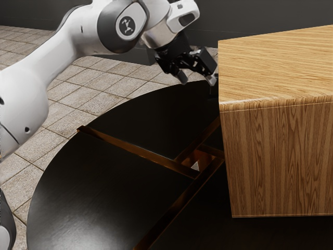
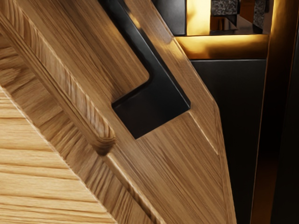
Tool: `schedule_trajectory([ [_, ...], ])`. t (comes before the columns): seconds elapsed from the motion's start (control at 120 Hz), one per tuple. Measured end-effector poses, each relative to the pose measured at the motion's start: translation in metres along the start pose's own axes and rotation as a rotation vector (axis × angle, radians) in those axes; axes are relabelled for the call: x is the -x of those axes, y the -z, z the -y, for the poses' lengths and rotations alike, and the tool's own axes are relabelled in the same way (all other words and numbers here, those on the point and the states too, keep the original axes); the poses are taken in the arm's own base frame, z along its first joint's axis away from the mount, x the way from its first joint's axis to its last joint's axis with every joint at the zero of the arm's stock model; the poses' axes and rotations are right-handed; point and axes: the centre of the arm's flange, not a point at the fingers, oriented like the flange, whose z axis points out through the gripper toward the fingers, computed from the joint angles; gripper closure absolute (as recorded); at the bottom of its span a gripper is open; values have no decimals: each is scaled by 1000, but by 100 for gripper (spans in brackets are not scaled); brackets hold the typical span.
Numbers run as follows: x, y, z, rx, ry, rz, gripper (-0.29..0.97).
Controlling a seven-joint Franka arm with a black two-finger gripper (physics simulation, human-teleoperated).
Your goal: Pull the drawer handle with one arm to open the drawer
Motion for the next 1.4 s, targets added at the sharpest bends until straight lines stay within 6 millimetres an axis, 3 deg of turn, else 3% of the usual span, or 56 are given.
schedule_trajectory([
  [0.583, 4, -25, 19, 20, 19, 26, 0],
  [1.017, 28, -5, 59, -16, 76, 46, 0],
  [1.4, 65, 21, 101, -46, 148, 66, 0],
])
